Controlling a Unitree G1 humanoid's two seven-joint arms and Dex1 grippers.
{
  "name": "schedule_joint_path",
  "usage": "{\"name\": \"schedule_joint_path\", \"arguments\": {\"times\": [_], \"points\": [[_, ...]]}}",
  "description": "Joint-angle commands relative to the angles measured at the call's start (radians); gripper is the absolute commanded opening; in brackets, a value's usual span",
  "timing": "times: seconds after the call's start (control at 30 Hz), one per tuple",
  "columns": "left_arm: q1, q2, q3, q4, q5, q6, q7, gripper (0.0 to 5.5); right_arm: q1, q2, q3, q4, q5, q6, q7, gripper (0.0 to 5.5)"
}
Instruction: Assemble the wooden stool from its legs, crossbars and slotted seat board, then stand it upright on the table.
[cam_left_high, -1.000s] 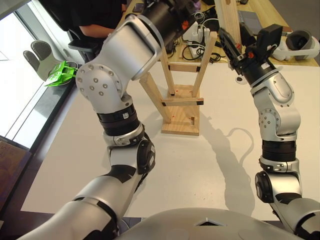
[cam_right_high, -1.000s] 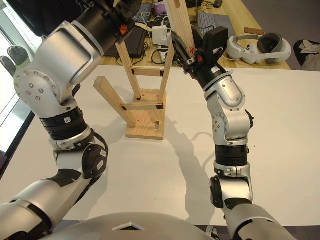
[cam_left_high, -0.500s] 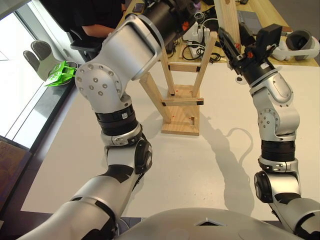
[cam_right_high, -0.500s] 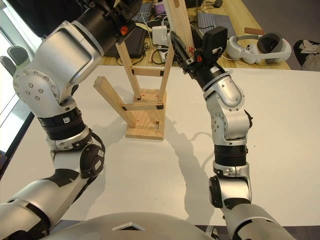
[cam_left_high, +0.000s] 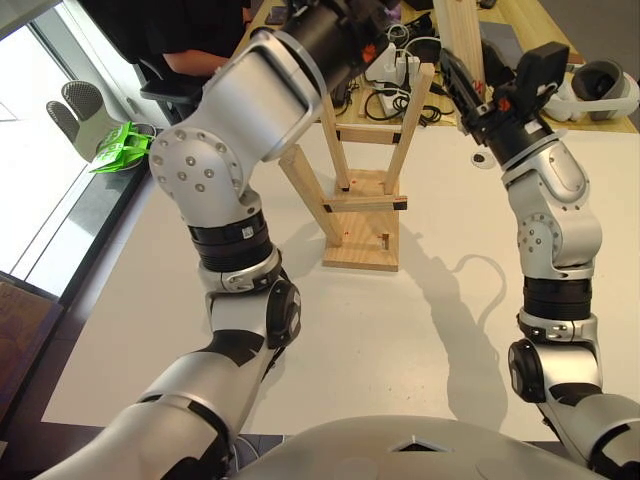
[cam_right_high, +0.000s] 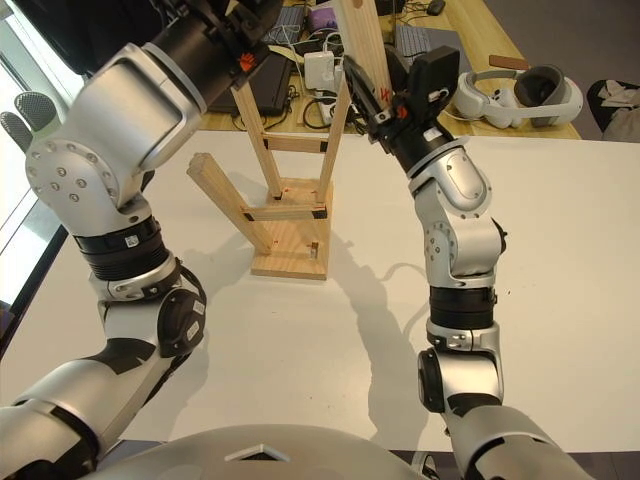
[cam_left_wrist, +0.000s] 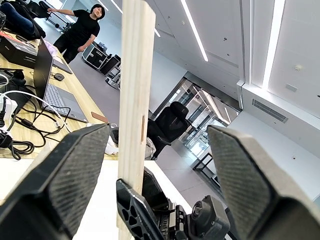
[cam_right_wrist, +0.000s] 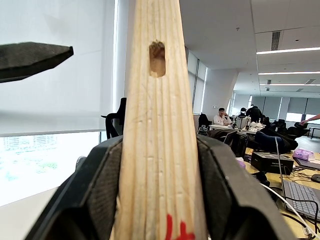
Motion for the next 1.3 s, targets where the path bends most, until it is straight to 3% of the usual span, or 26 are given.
{"name": "schedule_joint_path", "arguments": {"times": [0.03, 0.7, 1.3], "points": [[0.009, 0.019, -0.002, 0.009, -0.01, -0.005, 0.003, 3.58, -0.035, 0.007, -0.005, 0.001, 0.012, -0.004, -0.003, 2.03], [-0.009, 0.104, -0.04, 0.059, 0.027, 0.009, -0.093, 3.58, 0.014, -0.018, 0.047, -0.194, 0.226, 0.227, 0.12, 2.03], [0.001, 0.126, -0.029, 0.041, 0.014, 0.004, -0.097, 3.58, 0.066, -0.145, 0.104, -0.153, 0.041, 0.087, 0.223, 2.03]]}}
